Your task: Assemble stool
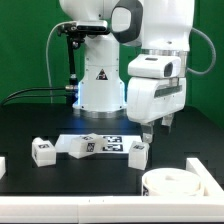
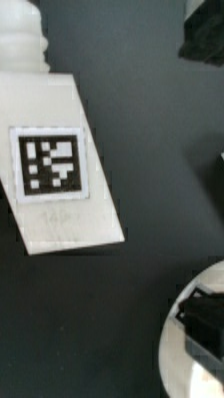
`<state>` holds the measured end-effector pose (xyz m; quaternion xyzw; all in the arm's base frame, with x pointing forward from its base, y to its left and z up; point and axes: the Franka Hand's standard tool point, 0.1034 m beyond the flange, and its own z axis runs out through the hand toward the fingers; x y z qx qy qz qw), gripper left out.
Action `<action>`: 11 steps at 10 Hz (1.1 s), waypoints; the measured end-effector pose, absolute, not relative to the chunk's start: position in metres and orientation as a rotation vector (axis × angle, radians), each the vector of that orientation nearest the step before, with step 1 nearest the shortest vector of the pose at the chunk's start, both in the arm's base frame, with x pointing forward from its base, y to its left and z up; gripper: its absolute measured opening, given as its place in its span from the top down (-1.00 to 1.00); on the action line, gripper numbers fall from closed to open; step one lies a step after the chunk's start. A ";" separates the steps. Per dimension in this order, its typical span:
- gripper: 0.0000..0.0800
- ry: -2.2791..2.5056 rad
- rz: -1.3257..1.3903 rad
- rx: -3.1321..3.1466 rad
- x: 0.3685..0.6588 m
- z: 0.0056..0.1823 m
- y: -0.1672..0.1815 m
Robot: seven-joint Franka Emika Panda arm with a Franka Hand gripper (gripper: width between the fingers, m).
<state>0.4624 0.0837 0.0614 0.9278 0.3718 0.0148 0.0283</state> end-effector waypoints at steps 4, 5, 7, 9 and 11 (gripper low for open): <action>-0.62 0.473 0.032 3.091 0.477 0.068 0.079; -0.62 0.420 0.018 3.103 0.473 0.065 0.080; -0.62 0.231 0.002 3.145 0.471 0.062 0.079; -0.62 -0.228 -0.144 3.189 0.460 0.043 0.067; -0.62 -0.401 -0.252 3.173 0.467 0.046 0.073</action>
Offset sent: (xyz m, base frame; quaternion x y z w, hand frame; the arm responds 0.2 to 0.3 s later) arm 0.0136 0.0039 0.0168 -0.0150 0.0680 0.1087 0.9916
